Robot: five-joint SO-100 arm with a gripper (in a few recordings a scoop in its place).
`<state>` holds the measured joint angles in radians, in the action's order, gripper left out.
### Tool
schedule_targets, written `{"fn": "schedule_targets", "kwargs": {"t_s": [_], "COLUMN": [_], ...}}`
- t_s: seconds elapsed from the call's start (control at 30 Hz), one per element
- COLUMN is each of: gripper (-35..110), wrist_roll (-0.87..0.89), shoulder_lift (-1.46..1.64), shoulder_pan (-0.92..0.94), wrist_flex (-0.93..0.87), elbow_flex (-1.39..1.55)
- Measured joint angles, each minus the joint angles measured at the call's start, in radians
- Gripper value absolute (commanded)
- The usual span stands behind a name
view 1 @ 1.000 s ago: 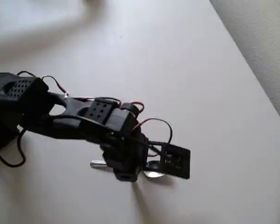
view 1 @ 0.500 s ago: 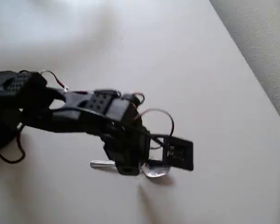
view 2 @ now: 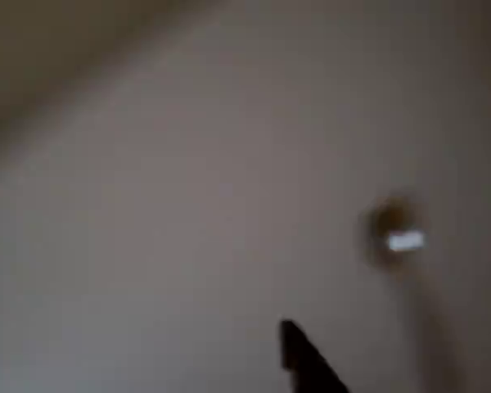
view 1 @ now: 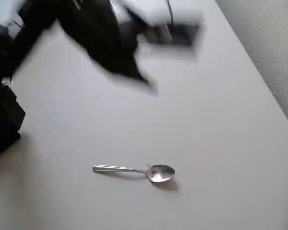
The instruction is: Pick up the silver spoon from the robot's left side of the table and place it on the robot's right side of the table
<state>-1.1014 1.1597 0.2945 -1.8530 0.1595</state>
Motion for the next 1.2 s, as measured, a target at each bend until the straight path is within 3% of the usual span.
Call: {"fn": "schedule_targets", "kwargs": {"t_s": [0.1, 0.17, 0.2, 0.37, 0.43, 0.5, 0.7, 0.83, 1.2], "gripper": [43, 29, 21, 20, 18, -2, -2, -2, -2], "wrist_roll": [0.400, 0.611, 0.675, 0.864, 0.919, 0.948, 0.982, 0.980, 1.015], "shoulder_lift": [0.175, 0.304, 0.380, 0.739, 0.879, 1.046, 1.713, 2.017, 2.131], "shoulder_pan": [-0.094, -0.172, -0.225, -0.430, -0.420, -0.422, -0.377, -0.210, -0.086], "wrist_flex": [0.000, 0.000, 0.006, 0.161, 0.273, 0.396, 0.549, 0.506, 0.503], "elbow_flex": [0.121, 0.281, 0.394, 1.112, 1.401, 1.672, 2.327, 2.525, 2.790]}}
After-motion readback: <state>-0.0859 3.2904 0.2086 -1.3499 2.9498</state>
